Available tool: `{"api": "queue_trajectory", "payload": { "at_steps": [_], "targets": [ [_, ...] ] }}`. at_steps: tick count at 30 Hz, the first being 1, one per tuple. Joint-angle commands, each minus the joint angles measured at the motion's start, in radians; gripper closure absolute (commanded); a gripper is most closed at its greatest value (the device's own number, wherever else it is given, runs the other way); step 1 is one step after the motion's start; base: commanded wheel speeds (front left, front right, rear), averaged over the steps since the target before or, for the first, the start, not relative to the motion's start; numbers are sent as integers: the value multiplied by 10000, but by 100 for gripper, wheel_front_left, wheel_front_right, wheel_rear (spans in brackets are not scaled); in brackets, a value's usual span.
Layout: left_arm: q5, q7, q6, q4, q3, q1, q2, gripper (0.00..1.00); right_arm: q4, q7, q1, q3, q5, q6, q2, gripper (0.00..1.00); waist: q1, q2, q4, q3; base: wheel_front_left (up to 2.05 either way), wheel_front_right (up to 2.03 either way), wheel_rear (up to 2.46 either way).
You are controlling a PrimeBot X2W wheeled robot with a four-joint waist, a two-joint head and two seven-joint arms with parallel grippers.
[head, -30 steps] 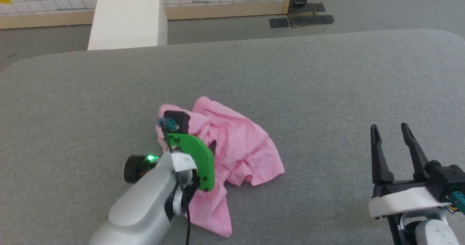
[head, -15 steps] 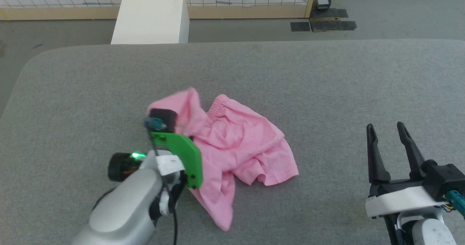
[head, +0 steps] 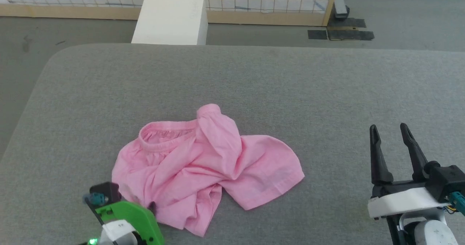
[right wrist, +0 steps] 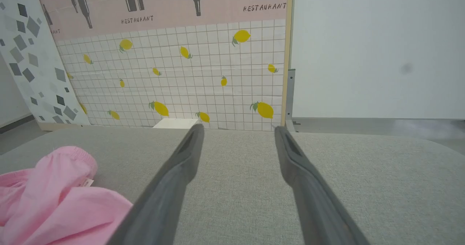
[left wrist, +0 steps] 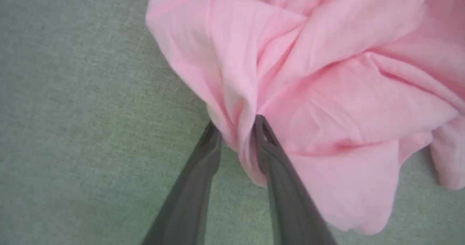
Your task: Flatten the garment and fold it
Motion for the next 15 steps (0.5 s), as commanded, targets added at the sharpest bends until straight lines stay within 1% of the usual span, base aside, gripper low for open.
{"api": "queue_trajectory", "payload": {
  "at_steps": [1,3,5,7,10,12,15],
  "targets": [
    [-153,-26,1,-172,47,158,-3,0,-8,-49,74,13,-66,-15,5,0,0,0,158,-60,0,0,0],
    [-97,-412,-34,-452,180,269,-30,0,-5,-49,94,51,-82,-15,5,0,0,0,243,-89,0,0,0],
    [107,-1076,-131,-734,383,265,-41,0,9,-49,112,96,-98,-15,5,0,0,0,301,-127,0,0,0],
    [426,-1993,-418,-1074,584,143,-76,0,25,-49,123,120,-105,-15,5,0,0,0,338,-159,0,0,0],
    [1017,-3363,-994,-1297,690,-123,-118,0,40,-49,128,174,-95,-15,5,0,0,0,335,-197,0,0,0],
    [1364,-3859,-1281,-1245,579,-371,-170,0,43,-49,129,207,-72,-15,5,0,0,0,308,-204,0,0,0],
    [1722,-4057,-1714,-857,284,-1004,-343,0,20,-49,129,246,-42,-15,5,0,0,0,236,-153,0,0,0]
  ]
}}
